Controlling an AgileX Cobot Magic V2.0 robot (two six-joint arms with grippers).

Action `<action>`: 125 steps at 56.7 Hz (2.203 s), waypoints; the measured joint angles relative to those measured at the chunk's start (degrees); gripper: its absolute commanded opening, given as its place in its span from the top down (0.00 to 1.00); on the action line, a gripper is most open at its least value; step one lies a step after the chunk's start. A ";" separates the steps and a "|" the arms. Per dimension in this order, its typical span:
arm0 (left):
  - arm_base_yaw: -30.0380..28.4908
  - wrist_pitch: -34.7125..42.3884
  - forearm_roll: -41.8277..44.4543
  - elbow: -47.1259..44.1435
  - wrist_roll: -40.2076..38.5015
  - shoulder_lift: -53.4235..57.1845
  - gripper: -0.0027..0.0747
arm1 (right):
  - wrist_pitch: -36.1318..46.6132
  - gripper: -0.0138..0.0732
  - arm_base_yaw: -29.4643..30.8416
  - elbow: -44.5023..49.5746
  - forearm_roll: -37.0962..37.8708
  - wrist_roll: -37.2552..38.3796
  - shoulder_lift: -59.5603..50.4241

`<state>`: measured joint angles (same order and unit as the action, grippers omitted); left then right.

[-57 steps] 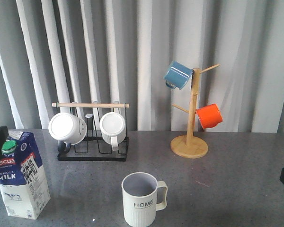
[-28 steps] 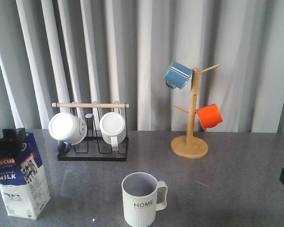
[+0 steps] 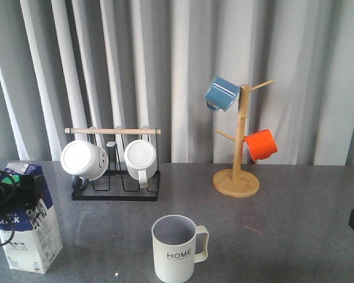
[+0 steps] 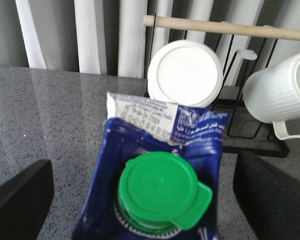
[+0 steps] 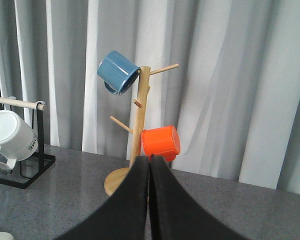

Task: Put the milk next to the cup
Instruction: 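Grasp the Pascual milk carton with the left gripper and lift it, then carry the milk carton with the left gripper beside the white mug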

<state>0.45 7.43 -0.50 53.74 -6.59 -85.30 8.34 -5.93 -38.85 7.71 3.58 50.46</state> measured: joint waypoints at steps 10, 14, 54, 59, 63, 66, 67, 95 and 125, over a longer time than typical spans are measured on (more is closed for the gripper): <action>0.00 0.38 0.00 0.00 0.00 -1.54 0.44 | 0.00 0.85 0.00 0.00 0.00 0.00 0.00; 0.00 0.87 0.00 0.00 0.00 -1.60 0.56 | 0.00 0.85 0.00 0.00 0.00 0.00 0.00; 0.19 2.10 0.00 0.00 -0.36 -1.69 0.95 | 0.00 0.85 0.00 0.00 -0.01 0.00 0.00; 1.70 2.04 -2.49 0.00 0.94 -0.82 0.95 | 0.00 0.85 0.00 0.00 -0.01 0.00 0.00; 4.38 2.66 -8.77 0.00 5.22 0.06 0.95 | 0.00 0.85 0.00 0.00 -0.01 0.00 0.00; 7.04 3.77 -16.30 0.00 10.98 0.45 0.95 | -0.01 0.85 0.00 0.00 -0.01 0.00 0.00; 7.75 4.43 -18.43 0.00 12.75 0.49 0.95 | -0.01 0.85 0.00 0.00 -0.01 0.00 0.00; 32.66 26.56 -69.23 4.35 56.42 -5.15 0.95 | -0.01 0.85 0.00 0.00 -0.01 0.00 0.00; 39.93 27.96 -70.11 6.91 57.85 -10.39 0.95 | -0.01 0.85 0.00 0.00 -0.01 0.00 0.00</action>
<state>40.39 35.39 -70.61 60.65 51.26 -95.69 8.33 -5.93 -38.85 7.70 3.58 50.46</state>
